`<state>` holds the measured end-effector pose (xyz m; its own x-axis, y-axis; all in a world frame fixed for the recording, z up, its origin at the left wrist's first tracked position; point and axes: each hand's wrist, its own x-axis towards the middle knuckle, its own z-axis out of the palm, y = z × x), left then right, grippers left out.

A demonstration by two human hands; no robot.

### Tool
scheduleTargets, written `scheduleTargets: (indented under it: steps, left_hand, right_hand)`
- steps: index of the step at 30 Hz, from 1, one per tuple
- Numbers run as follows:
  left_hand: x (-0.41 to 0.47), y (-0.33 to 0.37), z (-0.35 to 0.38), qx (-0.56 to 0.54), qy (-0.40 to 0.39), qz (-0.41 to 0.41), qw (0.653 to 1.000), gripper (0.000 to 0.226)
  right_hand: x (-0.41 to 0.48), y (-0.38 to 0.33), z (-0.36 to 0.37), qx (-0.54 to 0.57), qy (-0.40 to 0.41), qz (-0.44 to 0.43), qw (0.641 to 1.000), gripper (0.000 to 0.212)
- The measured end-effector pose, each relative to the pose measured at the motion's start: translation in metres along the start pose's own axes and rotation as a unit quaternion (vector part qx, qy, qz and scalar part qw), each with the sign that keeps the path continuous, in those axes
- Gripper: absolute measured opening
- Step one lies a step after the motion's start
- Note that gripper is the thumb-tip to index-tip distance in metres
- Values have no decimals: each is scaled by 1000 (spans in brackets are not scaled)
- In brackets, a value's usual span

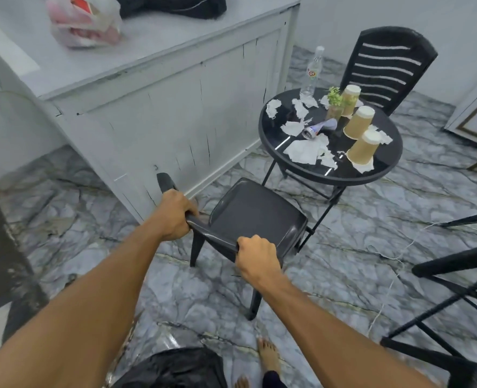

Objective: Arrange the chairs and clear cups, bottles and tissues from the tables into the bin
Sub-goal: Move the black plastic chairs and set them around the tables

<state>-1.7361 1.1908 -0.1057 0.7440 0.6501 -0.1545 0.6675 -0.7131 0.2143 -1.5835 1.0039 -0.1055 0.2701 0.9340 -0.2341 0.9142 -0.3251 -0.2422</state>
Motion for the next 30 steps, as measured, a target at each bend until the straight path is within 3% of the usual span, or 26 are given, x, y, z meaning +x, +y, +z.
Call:
scheduleTargets:
  steps: [7,14,18,21,24,30]
  left_hand:
    - [4,-3,-1,10,-2,23,1000,27]
    - [7,0,-1,14,25,32,999,23]
    - [9,-3,-8,78,14,77,994,21]
    - [5,-7,-6,107,45,50,992,16]
    - [0,6,-1,40,100,5,994,18]
    - [-20,10,12,22,89,-12,996,18]
  right_hand:
    - [-2,-6,-2,20,-10,24,999,21]
    - [2,8,-11,27,22,-49,998,17]
    - [-6,-6,1,36,37,-11,999,17]
    - [0,-16,1,38,43,-8,998,19]
    - [5,-8,-3,20,65,-9,998,19]
    - [-13,-17,18,19,43,13,999,19]
